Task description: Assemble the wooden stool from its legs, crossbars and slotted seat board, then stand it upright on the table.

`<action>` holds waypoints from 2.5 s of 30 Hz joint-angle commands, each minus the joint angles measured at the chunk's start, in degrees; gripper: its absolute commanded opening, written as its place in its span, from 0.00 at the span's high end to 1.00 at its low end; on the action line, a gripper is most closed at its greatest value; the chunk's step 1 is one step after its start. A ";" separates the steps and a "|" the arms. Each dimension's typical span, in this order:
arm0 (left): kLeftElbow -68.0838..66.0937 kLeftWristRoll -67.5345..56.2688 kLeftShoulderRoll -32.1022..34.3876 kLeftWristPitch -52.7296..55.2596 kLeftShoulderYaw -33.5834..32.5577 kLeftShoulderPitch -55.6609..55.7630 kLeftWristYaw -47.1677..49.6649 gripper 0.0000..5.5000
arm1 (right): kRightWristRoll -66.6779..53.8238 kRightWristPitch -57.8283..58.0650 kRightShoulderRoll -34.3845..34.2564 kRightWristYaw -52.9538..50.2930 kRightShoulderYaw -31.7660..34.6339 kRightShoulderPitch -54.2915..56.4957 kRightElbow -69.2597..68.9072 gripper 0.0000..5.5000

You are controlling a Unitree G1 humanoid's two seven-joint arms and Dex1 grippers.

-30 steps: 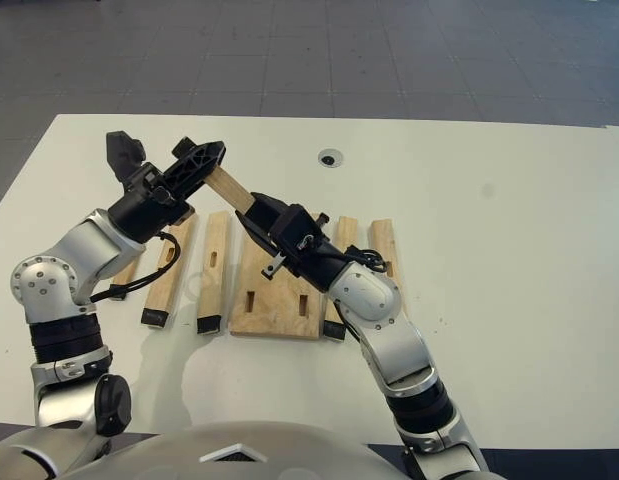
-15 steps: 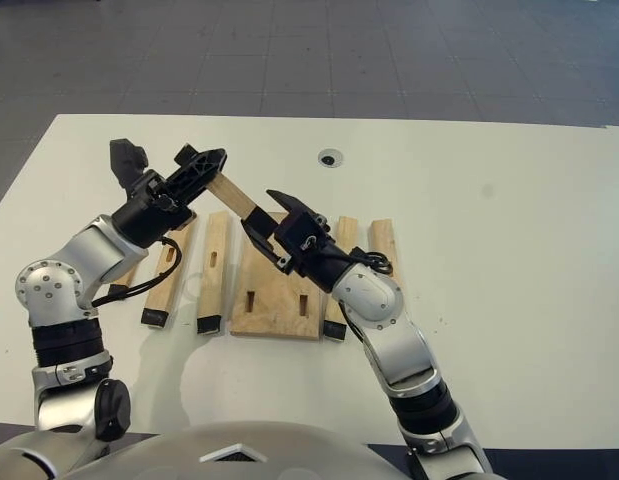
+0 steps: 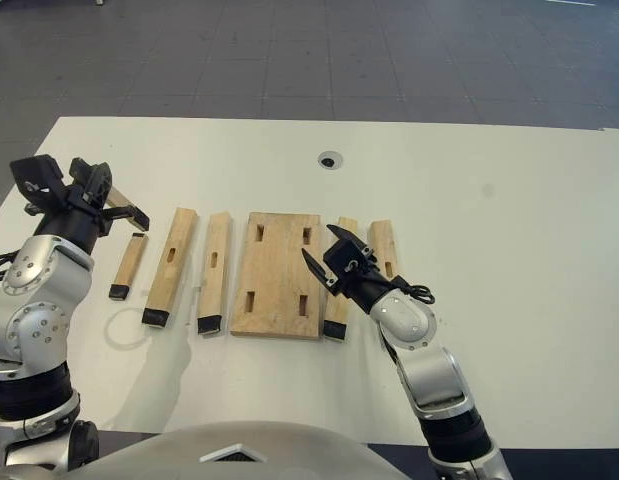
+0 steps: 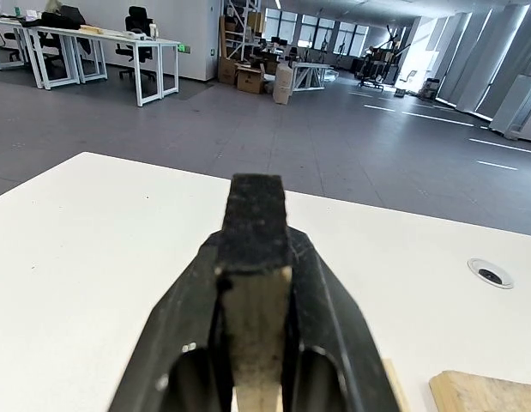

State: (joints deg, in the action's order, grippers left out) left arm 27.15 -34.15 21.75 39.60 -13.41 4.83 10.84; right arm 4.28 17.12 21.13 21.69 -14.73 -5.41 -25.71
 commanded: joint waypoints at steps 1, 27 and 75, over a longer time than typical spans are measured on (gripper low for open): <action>0.25 1.93 -1.50 -0.35 0.48 -1.74 -1.89 0.92 | 0.62 0.72 -0.15 -0.38 0.10 -0.37 -0.42 0.46; -0.82 8.31 -5.21 0.14 3.69 -3.96 -9.24 0.92 | 1.95 0.72 -0.73 -0.24 -0.94 0.28 -0.75 0.46; 0.88 13.03 -9.91 3.05 0.90 -5.15 -11.47 0.92 | 2.80 0.79 -0.51 -0.14 -0.48 -0.60 -0.87 0.46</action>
State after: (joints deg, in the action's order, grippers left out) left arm 28.38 -21.79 12.11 42.60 -13.01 0.55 -0.74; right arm 6.70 17.26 20.54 21.51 -15.35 -5.81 -26.35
